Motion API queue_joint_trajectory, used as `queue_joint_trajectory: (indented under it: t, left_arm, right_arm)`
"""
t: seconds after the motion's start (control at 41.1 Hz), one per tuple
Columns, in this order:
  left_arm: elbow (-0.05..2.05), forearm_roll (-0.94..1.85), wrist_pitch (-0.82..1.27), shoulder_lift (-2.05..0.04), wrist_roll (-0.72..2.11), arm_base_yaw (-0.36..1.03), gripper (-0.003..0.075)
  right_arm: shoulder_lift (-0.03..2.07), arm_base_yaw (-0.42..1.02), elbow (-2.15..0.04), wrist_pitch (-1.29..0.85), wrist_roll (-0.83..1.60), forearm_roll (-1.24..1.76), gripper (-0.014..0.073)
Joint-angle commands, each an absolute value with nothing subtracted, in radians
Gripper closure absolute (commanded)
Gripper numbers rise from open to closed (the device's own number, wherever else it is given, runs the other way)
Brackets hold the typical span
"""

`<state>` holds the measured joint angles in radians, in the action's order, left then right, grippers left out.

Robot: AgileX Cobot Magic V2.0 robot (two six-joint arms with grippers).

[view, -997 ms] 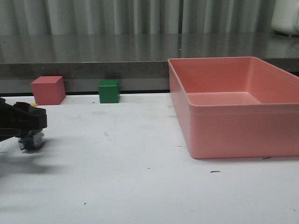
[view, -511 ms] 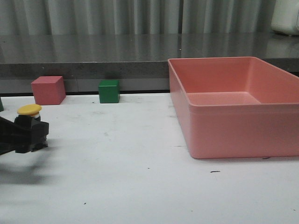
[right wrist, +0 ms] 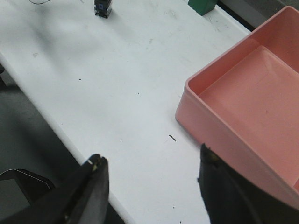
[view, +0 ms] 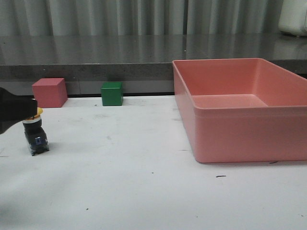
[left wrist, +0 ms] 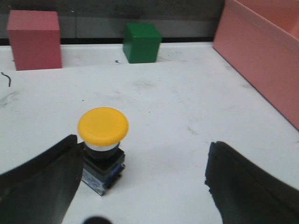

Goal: Place and stand button with both arms

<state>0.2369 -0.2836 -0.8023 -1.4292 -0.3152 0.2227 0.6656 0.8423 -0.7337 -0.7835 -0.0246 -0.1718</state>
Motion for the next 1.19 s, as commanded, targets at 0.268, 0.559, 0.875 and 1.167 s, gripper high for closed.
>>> queue_joint_trajectory:
  t: [0.268,0.559,0.875,1.167]
  left_arm:
    - [0.606,-0.232,0.427,-0.851,-0.384,0.357,0.0185]
    - [0.812,-0.175,0.869,-0.716,-0.244,0.461,0.0185]
    - [0.824,-0.059,1.025,-0.570,-0.189,0.538,0.0185]
    - [0.824,-0.059,1.021,-0.557,-0.189,0.538,0.0185]
  right_arm:
    - [0.665,0.838,-0.758,-0.726,-0.019,-0.191,0.0146]
    - [0.665,0.838,-0.758,-0.726,-0.019,-0.191,0.0146]
    - [0.665,0.838,-0.758,-0.726,-0.019,-0.191,0.0146]
    - [0.665,0.838,-0.758,-0.726,-0.019,-0.191,0.0146]
